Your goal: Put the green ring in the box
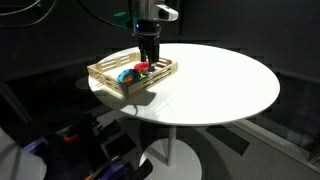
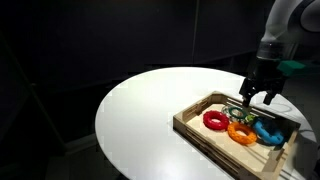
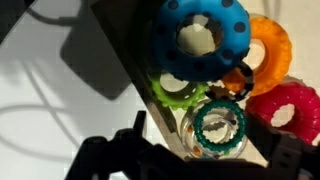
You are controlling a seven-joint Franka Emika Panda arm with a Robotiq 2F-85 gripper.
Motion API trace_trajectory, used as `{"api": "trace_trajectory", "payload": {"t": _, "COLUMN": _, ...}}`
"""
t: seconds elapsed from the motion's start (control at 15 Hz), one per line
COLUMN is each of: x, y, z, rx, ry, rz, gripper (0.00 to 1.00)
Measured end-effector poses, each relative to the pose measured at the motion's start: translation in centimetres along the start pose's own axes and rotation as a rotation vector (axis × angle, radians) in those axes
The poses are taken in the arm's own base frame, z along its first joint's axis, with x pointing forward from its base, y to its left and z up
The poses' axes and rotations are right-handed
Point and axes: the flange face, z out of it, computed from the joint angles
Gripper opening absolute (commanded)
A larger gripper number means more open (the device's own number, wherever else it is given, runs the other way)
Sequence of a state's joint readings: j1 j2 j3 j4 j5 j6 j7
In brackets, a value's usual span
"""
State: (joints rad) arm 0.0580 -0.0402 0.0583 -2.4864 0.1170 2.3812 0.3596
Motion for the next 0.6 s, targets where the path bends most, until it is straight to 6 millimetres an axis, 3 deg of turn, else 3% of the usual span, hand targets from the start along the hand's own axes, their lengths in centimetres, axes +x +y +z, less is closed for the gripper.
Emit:
{"api": "trace_trajectory", "payload": {"t": 0.33, "x": 0.9, "y": 2.9, "z": -1.0, "rx": -0.091, "ry": 0.028, "rz": 0.03, "gripper": 1.0}}
{"api": "trace_trajectory", "payload": {"t": 0.6, "x": 0.9, "y": 4.1, "z": -2.2, "rx": -0.11, "ry": 0.035, "rz": 0.052, "gripper": 1.0}}
